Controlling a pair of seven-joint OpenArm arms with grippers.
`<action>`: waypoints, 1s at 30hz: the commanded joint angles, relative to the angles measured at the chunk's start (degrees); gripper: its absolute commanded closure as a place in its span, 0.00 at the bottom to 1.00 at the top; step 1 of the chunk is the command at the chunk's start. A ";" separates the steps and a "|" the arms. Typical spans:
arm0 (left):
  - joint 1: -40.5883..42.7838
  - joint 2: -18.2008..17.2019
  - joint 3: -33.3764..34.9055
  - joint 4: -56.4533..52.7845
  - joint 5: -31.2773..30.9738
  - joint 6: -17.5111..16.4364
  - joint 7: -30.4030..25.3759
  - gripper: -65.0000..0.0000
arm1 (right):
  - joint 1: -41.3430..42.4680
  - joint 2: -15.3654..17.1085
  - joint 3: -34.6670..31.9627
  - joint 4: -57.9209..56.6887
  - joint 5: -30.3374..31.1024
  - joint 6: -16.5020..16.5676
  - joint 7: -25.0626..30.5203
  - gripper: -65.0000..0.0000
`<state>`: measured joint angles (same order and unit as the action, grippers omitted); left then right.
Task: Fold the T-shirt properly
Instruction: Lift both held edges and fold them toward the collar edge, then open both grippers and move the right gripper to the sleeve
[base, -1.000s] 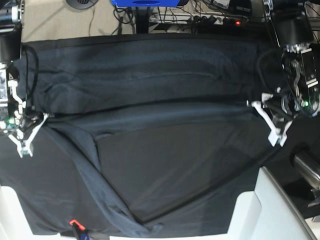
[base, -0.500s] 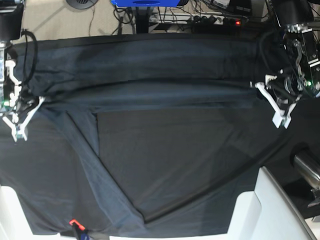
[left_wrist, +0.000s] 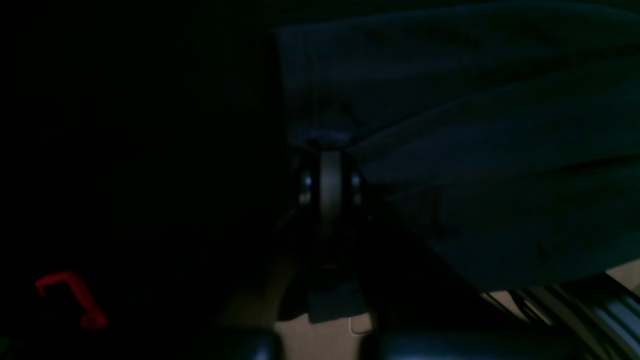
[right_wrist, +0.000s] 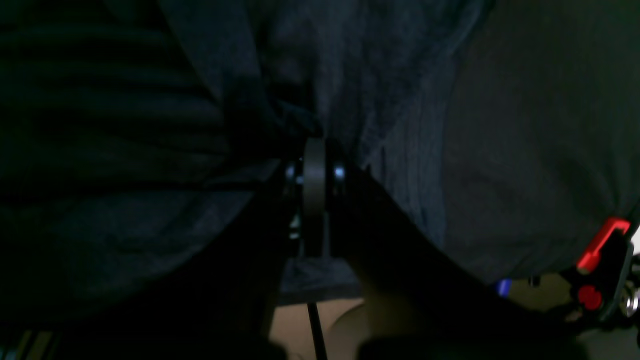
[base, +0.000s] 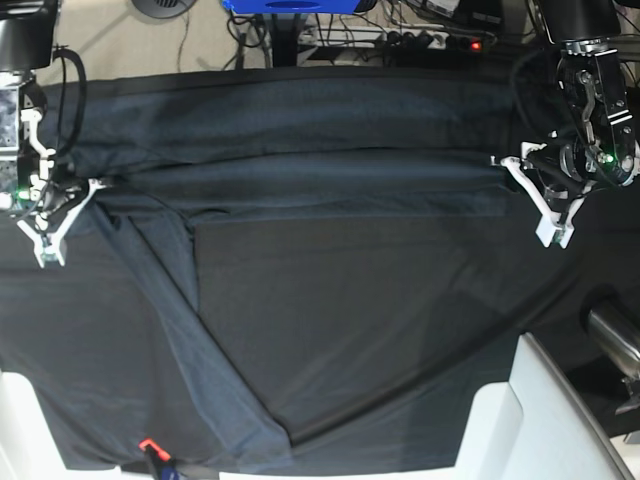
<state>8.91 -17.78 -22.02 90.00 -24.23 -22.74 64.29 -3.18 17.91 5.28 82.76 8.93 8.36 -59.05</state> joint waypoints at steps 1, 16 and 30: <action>-0.42 -0.90 -0.35 0.86 -0.26 -0.07 -0.51 1.00 | 0.94 0.77 0.39 0.89 -0.18 -0.23 0.37 0.94; -0.69 -1.08 -0.88 0.77 -0.17 0.19 -0.51 1.00 | -0.47 -1.87 8.13 6.78 -0.18 -0.23 0.45 0.22; -1.21 -2.83 -15.47 1.12 -0.61 -0.07 -0.25 0.11 | 5.25 -2.40 8.39 13.90 -0.18 0.21 2.21 0.00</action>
<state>8.14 -18.96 -36.91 90.06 -24.64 -22.81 64.55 1.19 14.79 13.58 95.79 8.67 8.40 -57.71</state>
